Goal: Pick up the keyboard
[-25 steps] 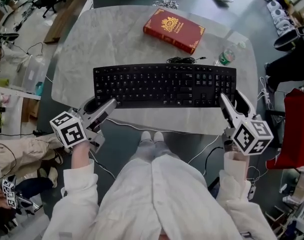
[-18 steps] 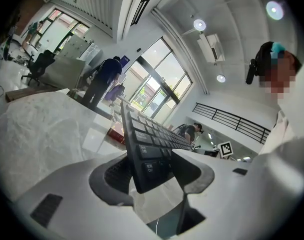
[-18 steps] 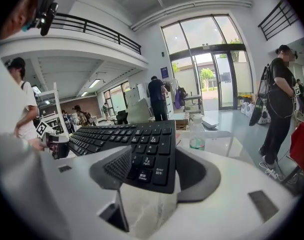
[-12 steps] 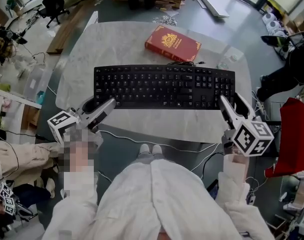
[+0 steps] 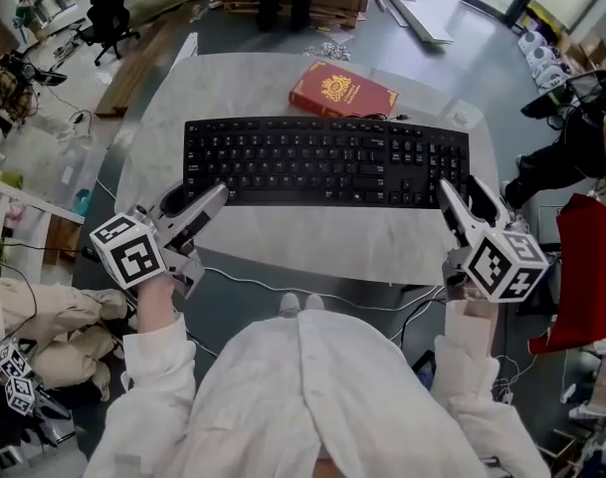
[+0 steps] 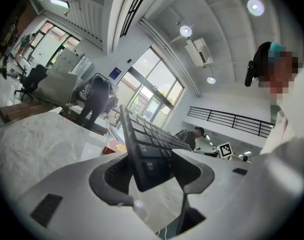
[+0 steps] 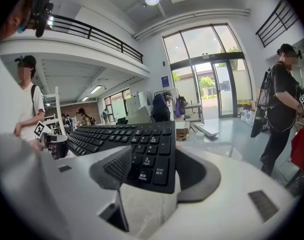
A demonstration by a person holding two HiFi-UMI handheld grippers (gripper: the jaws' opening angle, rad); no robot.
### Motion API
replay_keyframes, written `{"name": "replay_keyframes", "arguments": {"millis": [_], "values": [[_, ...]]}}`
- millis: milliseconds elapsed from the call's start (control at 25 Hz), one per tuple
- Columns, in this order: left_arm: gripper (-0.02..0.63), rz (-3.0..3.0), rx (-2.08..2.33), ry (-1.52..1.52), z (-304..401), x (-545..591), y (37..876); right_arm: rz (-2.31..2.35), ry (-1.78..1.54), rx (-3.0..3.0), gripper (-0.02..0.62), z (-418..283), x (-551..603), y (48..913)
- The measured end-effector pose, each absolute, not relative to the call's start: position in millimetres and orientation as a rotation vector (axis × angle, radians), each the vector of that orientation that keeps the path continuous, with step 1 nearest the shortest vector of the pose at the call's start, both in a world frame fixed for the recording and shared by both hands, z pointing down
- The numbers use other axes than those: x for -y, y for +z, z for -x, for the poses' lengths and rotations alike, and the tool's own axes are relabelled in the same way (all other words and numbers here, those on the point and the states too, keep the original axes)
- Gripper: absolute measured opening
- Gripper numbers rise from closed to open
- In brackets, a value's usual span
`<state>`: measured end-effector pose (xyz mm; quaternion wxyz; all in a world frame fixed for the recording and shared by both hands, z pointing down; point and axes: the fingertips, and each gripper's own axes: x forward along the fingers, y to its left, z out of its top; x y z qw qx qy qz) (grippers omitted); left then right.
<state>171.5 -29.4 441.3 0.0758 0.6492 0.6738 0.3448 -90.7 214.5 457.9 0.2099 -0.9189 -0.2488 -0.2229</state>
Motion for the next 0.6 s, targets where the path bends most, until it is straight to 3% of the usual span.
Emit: {"name": "replay_keyframes", "arguments": {"millis": [600], "values": [[0.225,-1.938,-2.018,0.996,-170.1,29.8,450.5,2.595,-0.619,0.709,0.293,89.7,-215.7,461.2]]}}
